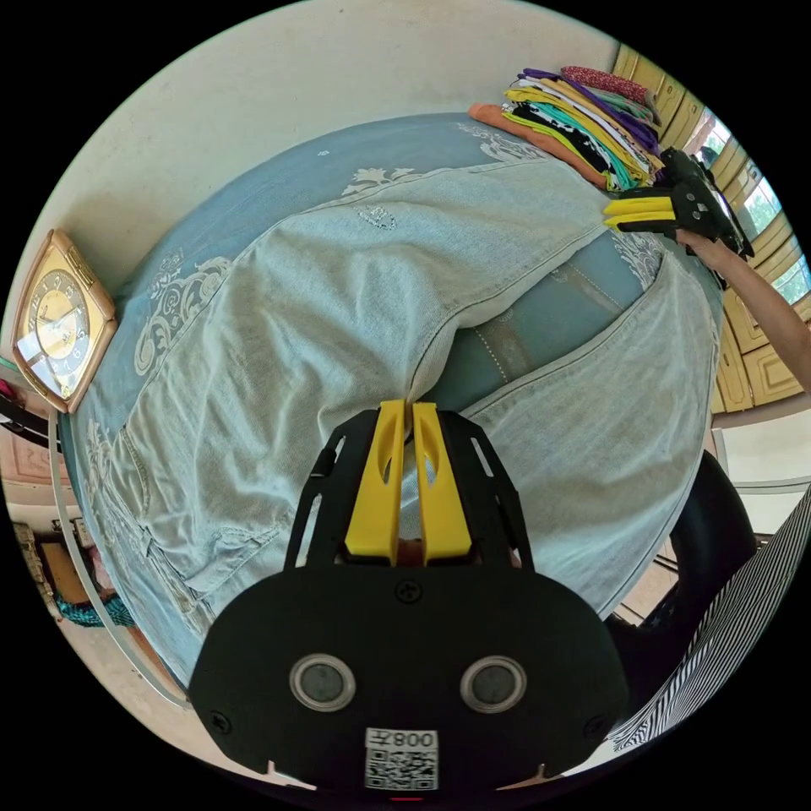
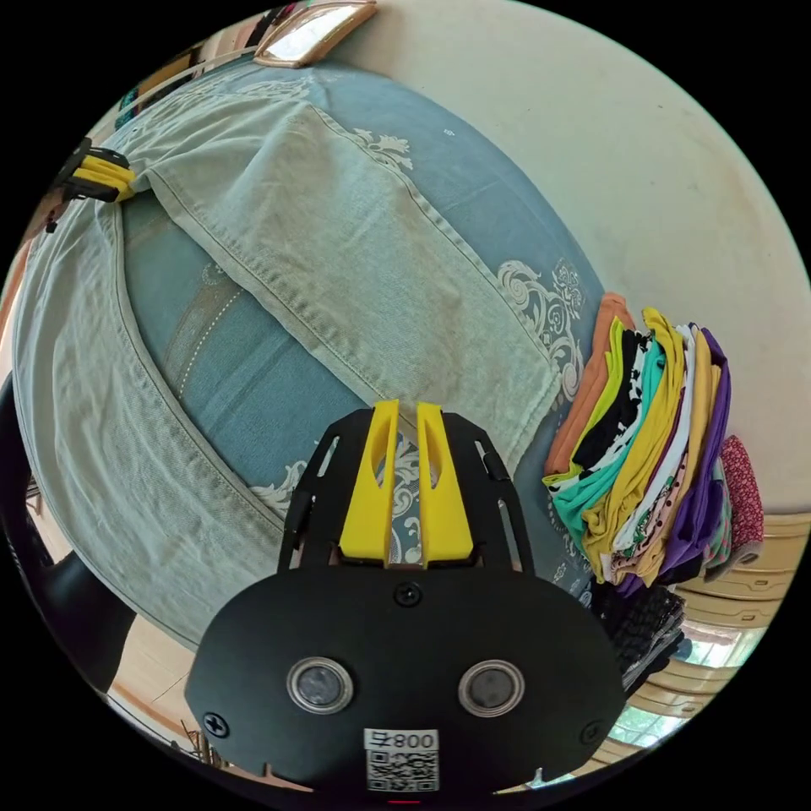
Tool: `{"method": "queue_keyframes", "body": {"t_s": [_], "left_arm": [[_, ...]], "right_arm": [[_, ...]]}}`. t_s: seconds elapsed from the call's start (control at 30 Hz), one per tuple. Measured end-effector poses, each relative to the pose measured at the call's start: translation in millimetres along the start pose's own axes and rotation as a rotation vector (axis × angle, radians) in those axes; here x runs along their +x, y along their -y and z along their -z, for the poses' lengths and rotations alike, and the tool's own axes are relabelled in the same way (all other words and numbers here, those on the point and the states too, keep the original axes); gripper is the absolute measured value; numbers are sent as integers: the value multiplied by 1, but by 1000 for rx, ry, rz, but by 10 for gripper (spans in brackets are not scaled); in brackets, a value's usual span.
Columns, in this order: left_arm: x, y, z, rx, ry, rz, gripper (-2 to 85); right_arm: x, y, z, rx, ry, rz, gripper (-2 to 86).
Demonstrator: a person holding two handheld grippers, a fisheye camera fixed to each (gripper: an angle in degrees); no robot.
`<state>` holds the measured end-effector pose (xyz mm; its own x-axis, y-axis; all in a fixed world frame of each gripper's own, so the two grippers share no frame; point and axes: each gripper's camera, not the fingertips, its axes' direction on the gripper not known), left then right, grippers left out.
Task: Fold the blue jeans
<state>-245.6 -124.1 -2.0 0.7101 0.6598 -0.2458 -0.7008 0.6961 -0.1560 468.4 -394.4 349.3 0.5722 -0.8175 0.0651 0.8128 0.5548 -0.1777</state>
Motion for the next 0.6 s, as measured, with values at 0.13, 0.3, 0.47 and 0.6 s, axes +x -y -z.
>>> {"method": "queue_keyframes", "body": {"t_s": [0.13,0.3,0.47,0.6], "left_arm": [[-3,4,-5,-11,2,9,18],[-10,6,-6,-2,-3,30,18],[-20,8,-9,-10,-12,42,19],[-26,8,-4,-3,-12,26,20]], "right_arm": [[3,2,-13,-15,6,83,82],[1,2,-12,-36,-46,227,78],[10,0,-18,-41,1,261,71],[25,5,-24,-81,-35,304,17]]}}
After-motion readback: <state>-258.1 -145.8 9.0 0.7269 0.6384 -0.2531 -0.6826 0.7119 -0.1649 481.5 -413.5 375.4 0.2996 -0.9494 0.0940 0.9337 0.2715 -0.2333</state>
